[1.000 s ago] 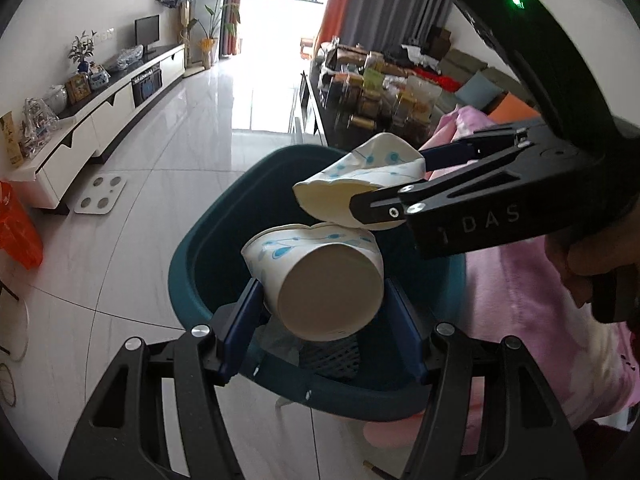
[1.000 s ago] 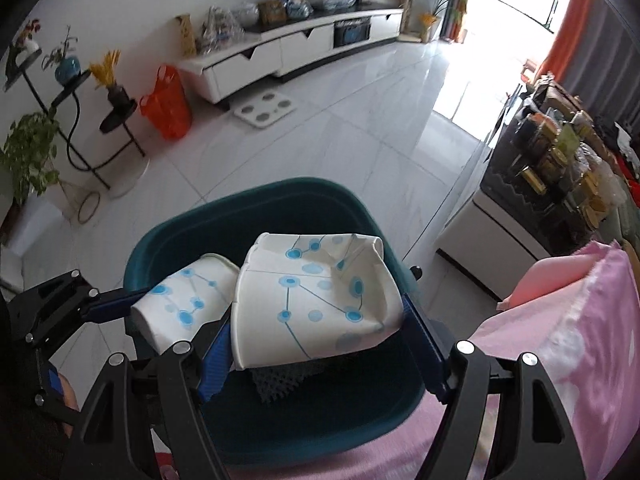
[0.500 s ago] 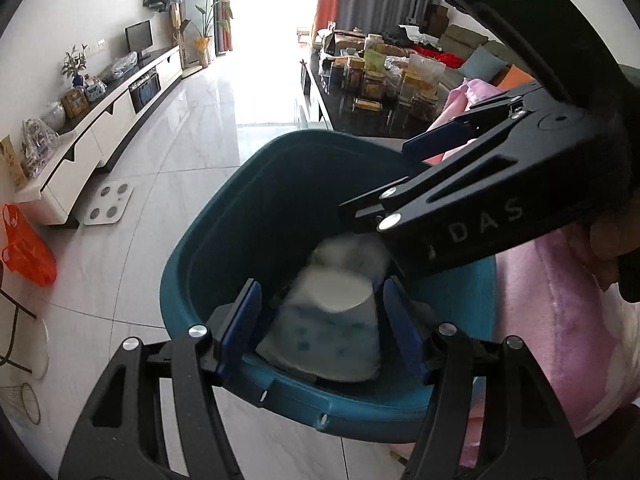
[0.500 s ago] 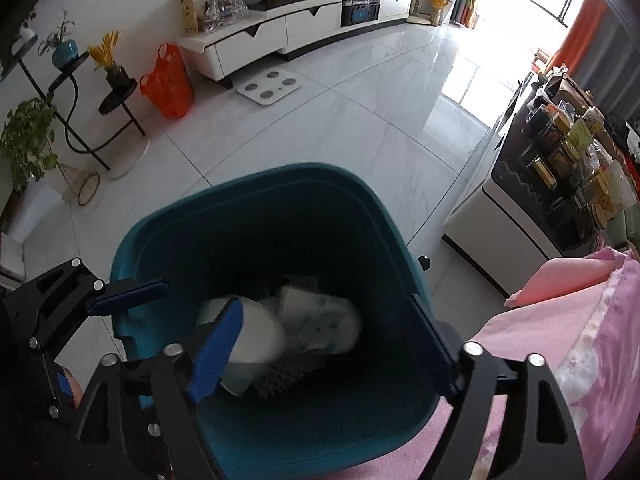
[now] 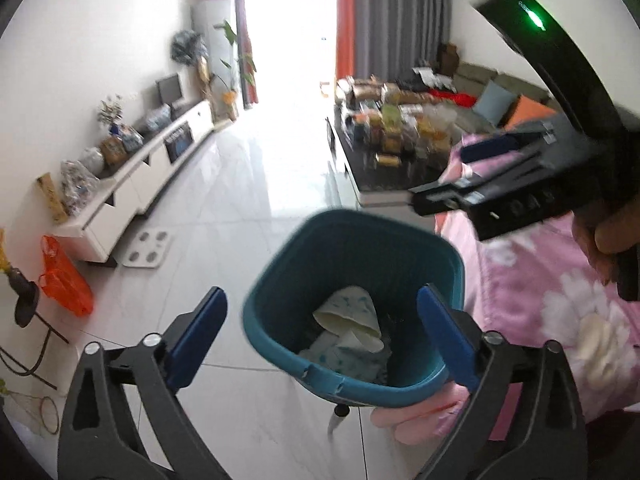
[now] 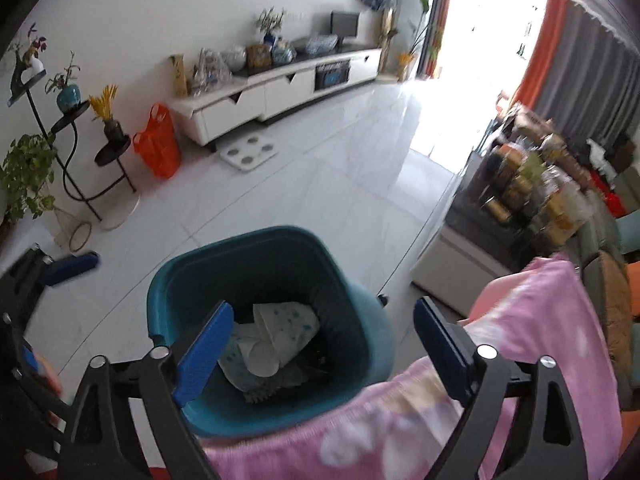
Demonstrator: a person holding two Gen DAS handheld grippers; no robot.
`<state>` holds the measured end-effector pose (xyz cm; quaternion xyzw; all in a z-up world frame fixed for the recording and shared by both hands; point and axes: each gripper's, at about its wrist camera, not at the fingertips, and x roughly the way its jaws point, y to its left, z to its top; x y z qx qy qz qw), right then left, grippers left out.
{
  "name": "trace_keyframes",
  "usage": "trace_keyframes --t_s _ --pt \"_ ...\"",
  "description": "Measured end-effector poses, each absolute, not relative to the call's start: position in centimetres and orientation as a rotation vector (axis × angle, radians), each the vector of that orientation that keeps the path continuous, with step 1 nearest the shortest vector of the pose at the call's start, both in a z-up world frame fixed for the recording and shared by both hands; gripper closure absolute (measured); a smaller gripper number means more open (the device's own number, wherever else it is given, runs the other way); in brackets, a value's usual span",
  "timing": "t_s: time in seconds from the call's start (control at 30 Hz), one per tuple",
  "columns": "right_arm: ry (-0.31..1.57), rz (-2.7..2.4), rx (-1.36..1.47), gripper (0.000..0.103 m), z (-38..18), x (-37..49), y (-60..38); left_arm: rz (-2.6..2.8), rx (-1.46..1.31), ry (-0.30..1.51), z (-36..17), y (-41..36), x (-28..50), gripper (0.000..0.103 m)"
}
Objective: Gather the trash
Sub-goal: 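Carry both paper cups to the teal bin and open both tools to drop them, then return both tools to the table toward the orange peel and plastic bag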
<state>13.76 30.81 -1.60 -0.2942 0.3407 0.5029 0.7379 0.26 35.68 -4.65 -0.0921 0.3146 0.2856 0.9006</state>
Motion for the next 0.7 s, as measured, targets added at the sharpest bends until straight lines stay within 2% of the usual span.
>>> trace_keyframes --t_s 0.1,0.4,0.7 --pt "0.678 1.075 -0.624 0.007 0.0 13.5 27.7 0.624 -0.182 0.6 -2.5 34.2 -1.6 0.006" --pt "0.588 0.953 -0.531 0.007 3.1 12.8 17.2 0.631 -0.17 0.506 2.3 27.7 -2.4 0.006" --pt "0.579 0.835 -0.424 0.007 3.3 13.0 7.5 0.517 -0.133 0.475 4.4 19.4 0.1 0.006"
